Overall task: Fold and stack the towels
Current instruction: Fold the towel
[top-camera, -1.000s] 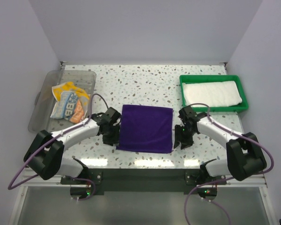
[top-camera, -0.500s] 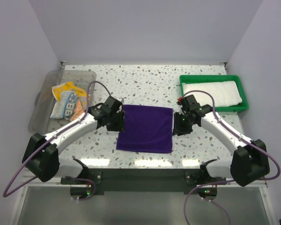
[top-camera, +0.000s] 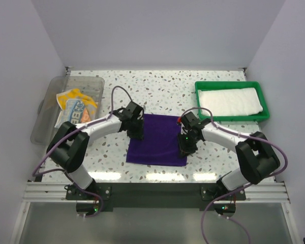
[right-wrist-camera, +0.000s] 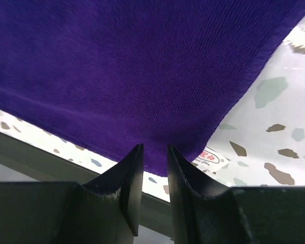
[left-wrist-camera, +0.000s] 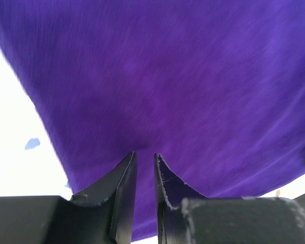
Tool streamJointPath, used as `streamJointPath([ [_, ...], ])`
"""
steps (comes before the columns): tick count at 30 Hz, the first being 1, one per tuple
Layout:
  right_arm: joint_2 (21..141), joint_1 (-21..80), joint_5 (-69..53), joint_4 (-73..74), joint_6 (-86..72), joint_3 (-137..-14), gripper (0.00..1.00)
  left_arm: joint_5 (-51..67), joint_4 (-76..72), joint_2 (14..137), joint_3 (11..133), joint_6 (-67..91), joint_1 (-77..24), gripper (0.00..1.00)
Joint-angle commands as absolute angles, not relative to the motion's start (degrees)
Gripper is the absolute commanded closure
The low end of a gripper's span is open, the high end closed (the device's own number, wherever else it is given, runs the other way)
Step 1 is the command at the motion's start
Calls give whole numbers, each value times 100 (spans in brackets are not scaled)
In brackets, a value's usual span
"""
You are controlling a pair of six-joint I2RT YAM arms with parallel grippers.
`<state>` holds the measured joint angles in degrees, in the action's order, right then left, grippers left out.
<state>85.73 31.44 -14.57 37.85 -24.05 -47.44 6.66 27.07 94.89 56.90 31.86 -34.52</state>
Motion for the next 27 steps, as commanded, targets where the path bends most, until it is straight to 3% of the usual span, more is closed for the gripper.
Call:
streamJointPath([
  [1, 8701, 3252, -1521, 3481, -2347, -4579, 71, 563, 2154, 9545, 6170, 3137, -3445, 75],
  [27, 9114, 3358, -1099, 3665, -2118, -4465, 71, -325, 985, 11566, 7699, 3331, -3120, 87],
])
